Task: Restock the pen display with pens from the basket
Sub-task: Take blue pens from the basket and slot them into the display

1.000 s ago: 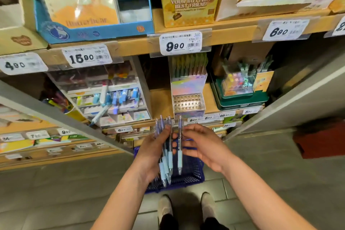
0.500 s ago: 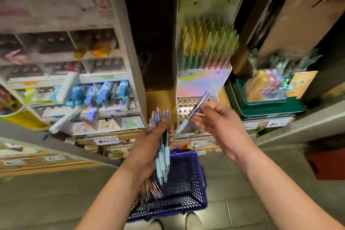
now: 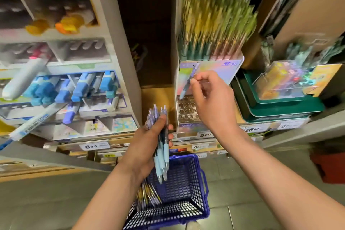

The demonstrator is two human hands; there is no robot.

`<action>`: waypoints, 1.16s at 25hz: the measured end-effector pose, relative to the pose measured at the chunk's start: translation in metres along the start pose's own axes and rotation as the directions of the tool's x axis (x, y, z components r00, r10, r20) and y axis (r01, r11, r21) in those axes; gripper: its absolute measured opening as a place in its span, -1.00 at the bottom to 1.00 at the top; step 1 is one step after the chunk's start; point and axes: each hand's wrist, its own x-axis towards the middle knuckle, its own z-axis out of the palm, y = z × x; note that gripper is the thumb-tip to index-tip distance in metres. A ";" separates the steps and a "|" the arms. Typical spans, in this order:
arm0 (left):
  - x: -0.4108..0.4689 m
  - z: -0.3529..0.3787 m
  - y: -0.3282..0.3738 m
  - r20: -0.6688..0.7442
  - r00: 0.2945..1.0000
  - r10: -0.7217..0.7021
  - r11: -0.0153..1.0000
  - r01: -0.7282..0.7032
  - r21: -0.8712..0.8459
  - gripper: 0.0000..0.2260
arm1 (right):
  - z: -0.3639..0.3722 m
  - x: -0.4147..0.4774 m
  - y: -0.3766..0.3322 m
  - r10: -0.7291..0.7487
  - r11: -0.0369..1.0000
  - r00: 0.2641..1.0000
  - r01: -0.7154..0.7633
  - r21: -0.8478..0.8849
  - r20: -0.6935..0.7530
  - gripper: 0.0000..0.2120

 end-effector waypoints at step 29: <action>-0.001 0.015 -0.003 0.145 0.988 0.046 0.987 -0.067 0.148 -0.71 | -0.002 -0.023 -0.004 0.474 0.491 0.606 -0.784 0.379 0.639 -0.77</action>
